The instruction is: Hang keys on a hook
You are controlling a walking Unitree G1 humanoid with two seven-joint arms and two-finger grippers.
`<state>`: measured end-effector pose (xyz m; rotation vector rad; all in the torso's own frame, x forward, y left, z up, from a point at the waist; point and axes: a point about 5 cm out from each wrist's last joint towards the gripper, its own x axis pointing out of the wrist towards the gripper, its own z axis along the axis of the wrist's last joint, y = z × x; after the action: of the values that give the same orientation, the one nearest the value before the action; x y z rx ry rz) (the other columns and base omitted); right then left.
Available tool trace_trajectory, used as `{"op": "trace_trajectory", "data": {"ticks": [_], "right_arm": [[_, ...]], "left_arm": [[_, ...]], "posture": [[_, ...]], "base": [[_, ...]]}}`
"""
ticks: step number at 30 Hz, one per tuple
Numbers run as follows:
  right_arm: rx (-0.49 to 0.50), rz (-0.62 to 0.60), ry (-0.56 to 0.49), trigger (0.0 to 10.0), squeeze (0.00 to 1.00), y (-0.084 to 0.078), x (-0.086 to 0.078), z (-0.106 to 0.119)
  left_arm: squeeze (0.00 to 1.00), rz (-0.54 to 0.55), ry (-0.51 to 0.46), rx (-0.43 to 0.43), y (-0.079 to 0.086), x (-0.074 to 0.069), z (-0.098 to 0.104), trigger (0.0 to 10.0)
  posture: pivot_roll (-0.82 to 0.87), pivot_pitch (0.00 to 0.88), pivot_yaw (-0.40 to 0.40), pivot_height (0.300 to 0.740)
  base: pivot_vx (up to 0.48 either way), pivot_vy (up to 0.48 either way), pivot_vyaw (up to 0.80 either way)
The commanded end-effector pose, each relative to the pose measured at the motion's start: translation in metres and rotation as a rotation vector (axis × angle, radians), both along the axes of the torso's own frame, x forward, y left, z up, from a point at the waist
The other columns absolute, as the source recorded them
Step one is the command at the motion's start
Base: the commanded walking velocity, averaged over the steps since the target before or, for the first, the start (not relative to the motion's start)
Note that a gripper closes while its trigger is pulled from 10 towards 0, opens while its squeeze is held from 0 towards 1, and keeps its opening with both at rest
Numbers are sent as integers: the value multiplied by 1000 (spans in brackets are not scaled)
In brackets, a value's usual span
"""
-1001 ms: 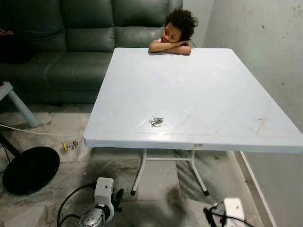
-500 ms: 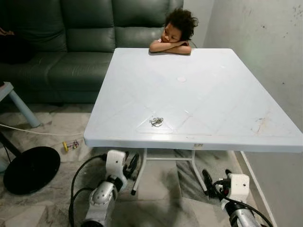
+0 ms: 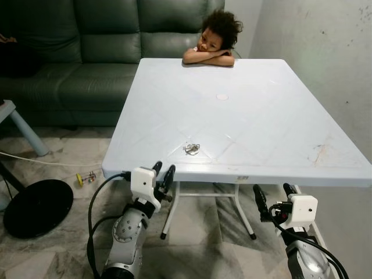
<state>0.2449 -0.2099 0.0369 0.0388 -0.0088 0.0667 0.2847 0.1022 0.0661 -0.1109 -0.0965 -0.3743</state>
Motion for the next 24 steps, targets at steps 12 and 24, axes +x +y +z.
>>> {"op": "trace_trajectory", "data": {"ticks": [12, 24], "right_arm": [[-13, -31, -51, 10000, 0, 12, 18, 34], [-42, -86, -72, 10000, 0, 10, 37, 68]], "left_arm": [[0, 228, 77, -67, 23, 10, 15, 10000], [0, 377, 106, -82, 56, 34, 39, 10000]], "posture": [[57, 0, -27, 740], [58, 0, -27, 740]], "base": [[0, 0, 0], [0, 0, 0]]}}
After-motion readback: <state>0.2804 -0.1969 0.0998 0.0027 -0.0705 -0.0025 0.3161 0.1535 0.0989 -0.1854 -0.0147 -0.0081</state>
